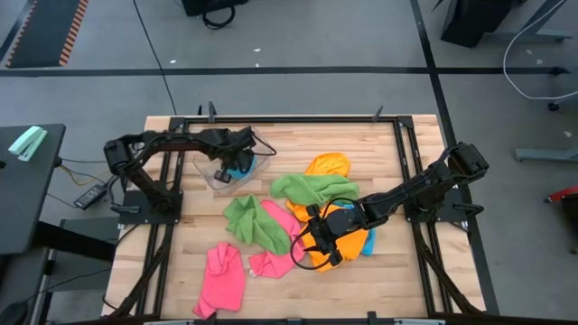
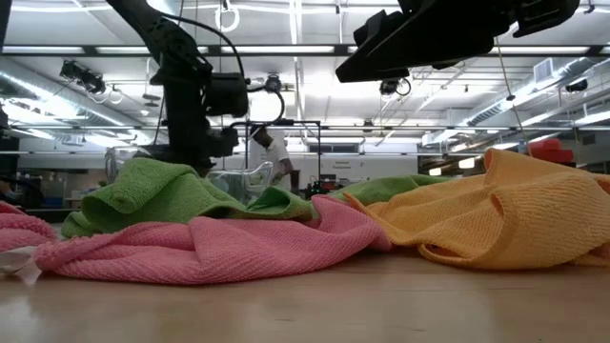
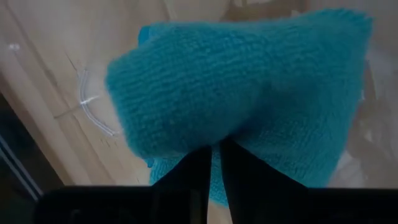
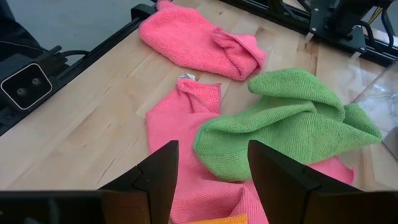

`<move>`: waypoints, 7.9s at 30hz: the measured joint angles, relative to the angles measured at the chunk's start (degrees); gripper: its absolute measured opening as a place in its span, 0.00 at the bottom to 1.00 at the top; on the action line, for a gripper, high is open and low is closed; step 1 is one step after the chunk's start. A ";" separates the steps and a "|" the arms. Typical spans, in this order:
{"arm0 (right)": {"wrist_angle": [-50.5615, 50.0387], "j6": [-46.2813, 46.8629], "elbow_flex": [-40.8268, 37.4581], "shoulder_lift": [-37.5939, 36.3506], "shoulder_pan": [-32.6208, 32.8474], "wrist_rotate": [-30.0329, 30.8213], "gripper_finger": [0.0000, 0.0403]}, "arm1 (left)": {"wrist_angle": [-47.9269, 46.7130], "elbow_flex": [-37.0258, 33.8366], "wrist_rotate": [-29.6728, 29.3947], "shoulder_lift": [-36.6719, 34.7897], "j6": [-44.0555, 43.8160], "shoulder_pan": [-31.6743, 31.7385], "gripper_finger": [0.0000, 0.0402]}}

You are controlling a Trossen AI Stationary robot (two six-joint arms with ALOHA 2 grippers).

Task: Fold microfiber towels
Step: Put the left blue microfiber towel into the transparent bin, then fold the left green microfiber towel

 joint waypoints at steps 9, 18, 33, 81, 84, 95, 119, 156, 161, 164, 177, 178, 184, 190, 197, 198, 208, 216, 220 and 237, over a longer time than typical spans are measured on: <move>0.00 -0.20 0.00 0.01 -1.48 -0.02 0.50 | -7.84 2.94 6.54 0.09 5.89 2.23 0.02; -0.04 0.02 0.00 0.01 -1.88 -0.04 0.50 | -5.14 3.10 5.07 4.26 9.80 2.53 0.10; -1.60 1.42 0.00 0.01 -1.75 -0.04 0.50 | 4.76 3.10 -5.15 6.05 24.40 -0.32 0.02; 11.51 1.68 9.51 18.09 -46.40 -9.34 0.50 | 18.00 3.08 -2.09 5.90 30.49 -2.84 0.02; 11.65 1.30 9.51 18.04 -45.74 -9.44 0.50 | 19.92 3.08 -1.48 5.90 30.37 -1.72 0.03; 10.67 1.80 9.51 17.98 -45.99 -9.24 0.50 | 19.57 3.06 -2.09 2.70 24.22 -2.12 0.03; 10.97 1.93 9.46 17.96 -45.59 -9.51 0.50 | -5.57 3.52 13.52 -0.38 13.38 0.21 0.01; 11.35 1.76 9.44 17.93 -45.01 -10.82 0.50 | -12.84 15.52 14.05 15.28 26.96 1.08 0.02; 11.34 1.54 9.44 17.93 -44.87 -10.82 0.50 | -10.66 15.52 14.03 15.28 26.96 1.57 0.04; 11.33 1.51 9.44 17.93 -44.85 -10.82 0.50 | -8.75 15.52 14.03 15.28 26.98 1.57 0.05; 10.65 2.17 9.44 17.91 -44.83 -10.75 0.50 | -11.38 15.50 10.11 12.99 23.61 -0.47 0.07; 10.62 2.32 9.44 17.91 -44.83 -10.67 0.50 | -11.37 15.50 10.01 12.14 22.69 -0.64 0.08; 9.55 2.54 9.40 17.00 -44.83 -10.19 0.50 | -11.58 15.50 7.18 5.40 19.92 -2.17 0.09; 6.37 1.99 9.42 11.26 -45.00 -8.15 0.50 | -11.37 15.52 4.90 -0.79 14.28 -4.67 0.05; -0.20 1.70 9.44 6.34 -43.88 -9.50 0.50 | -10.33 15.52 5.00 -3.76 3.06 -9.31 0.04; -1.01 1.71 9.44 6.13 -43.38 -9.54 0.50 | -9.96 15.52 5.03 -3.72 0.99 -10.11 0.05; -8.04 1.30 9.44 5.98 -35.72 -9.73 0.50 | -11.32 15.52 5.03 -3.70 -22.02 -18.34 0.10; -11.20 1.33 9.44 5.98 -27.47 -9.74 0.50 | -17.07 15.52 5.31 -3.67 -31.72 -28.80 0.17; -11.41 2.86 9.16 5.98 -24.19 -9.39 0.50 | -21.08 15.52 5.24 -3.35 -29.15 -35.35 0.21; -9.54 6.06 8.81 6.00 -18.15 -3.45 0.50 | -10.67 9.21 -4.57 -2.56 -27.68 -55.97 0.38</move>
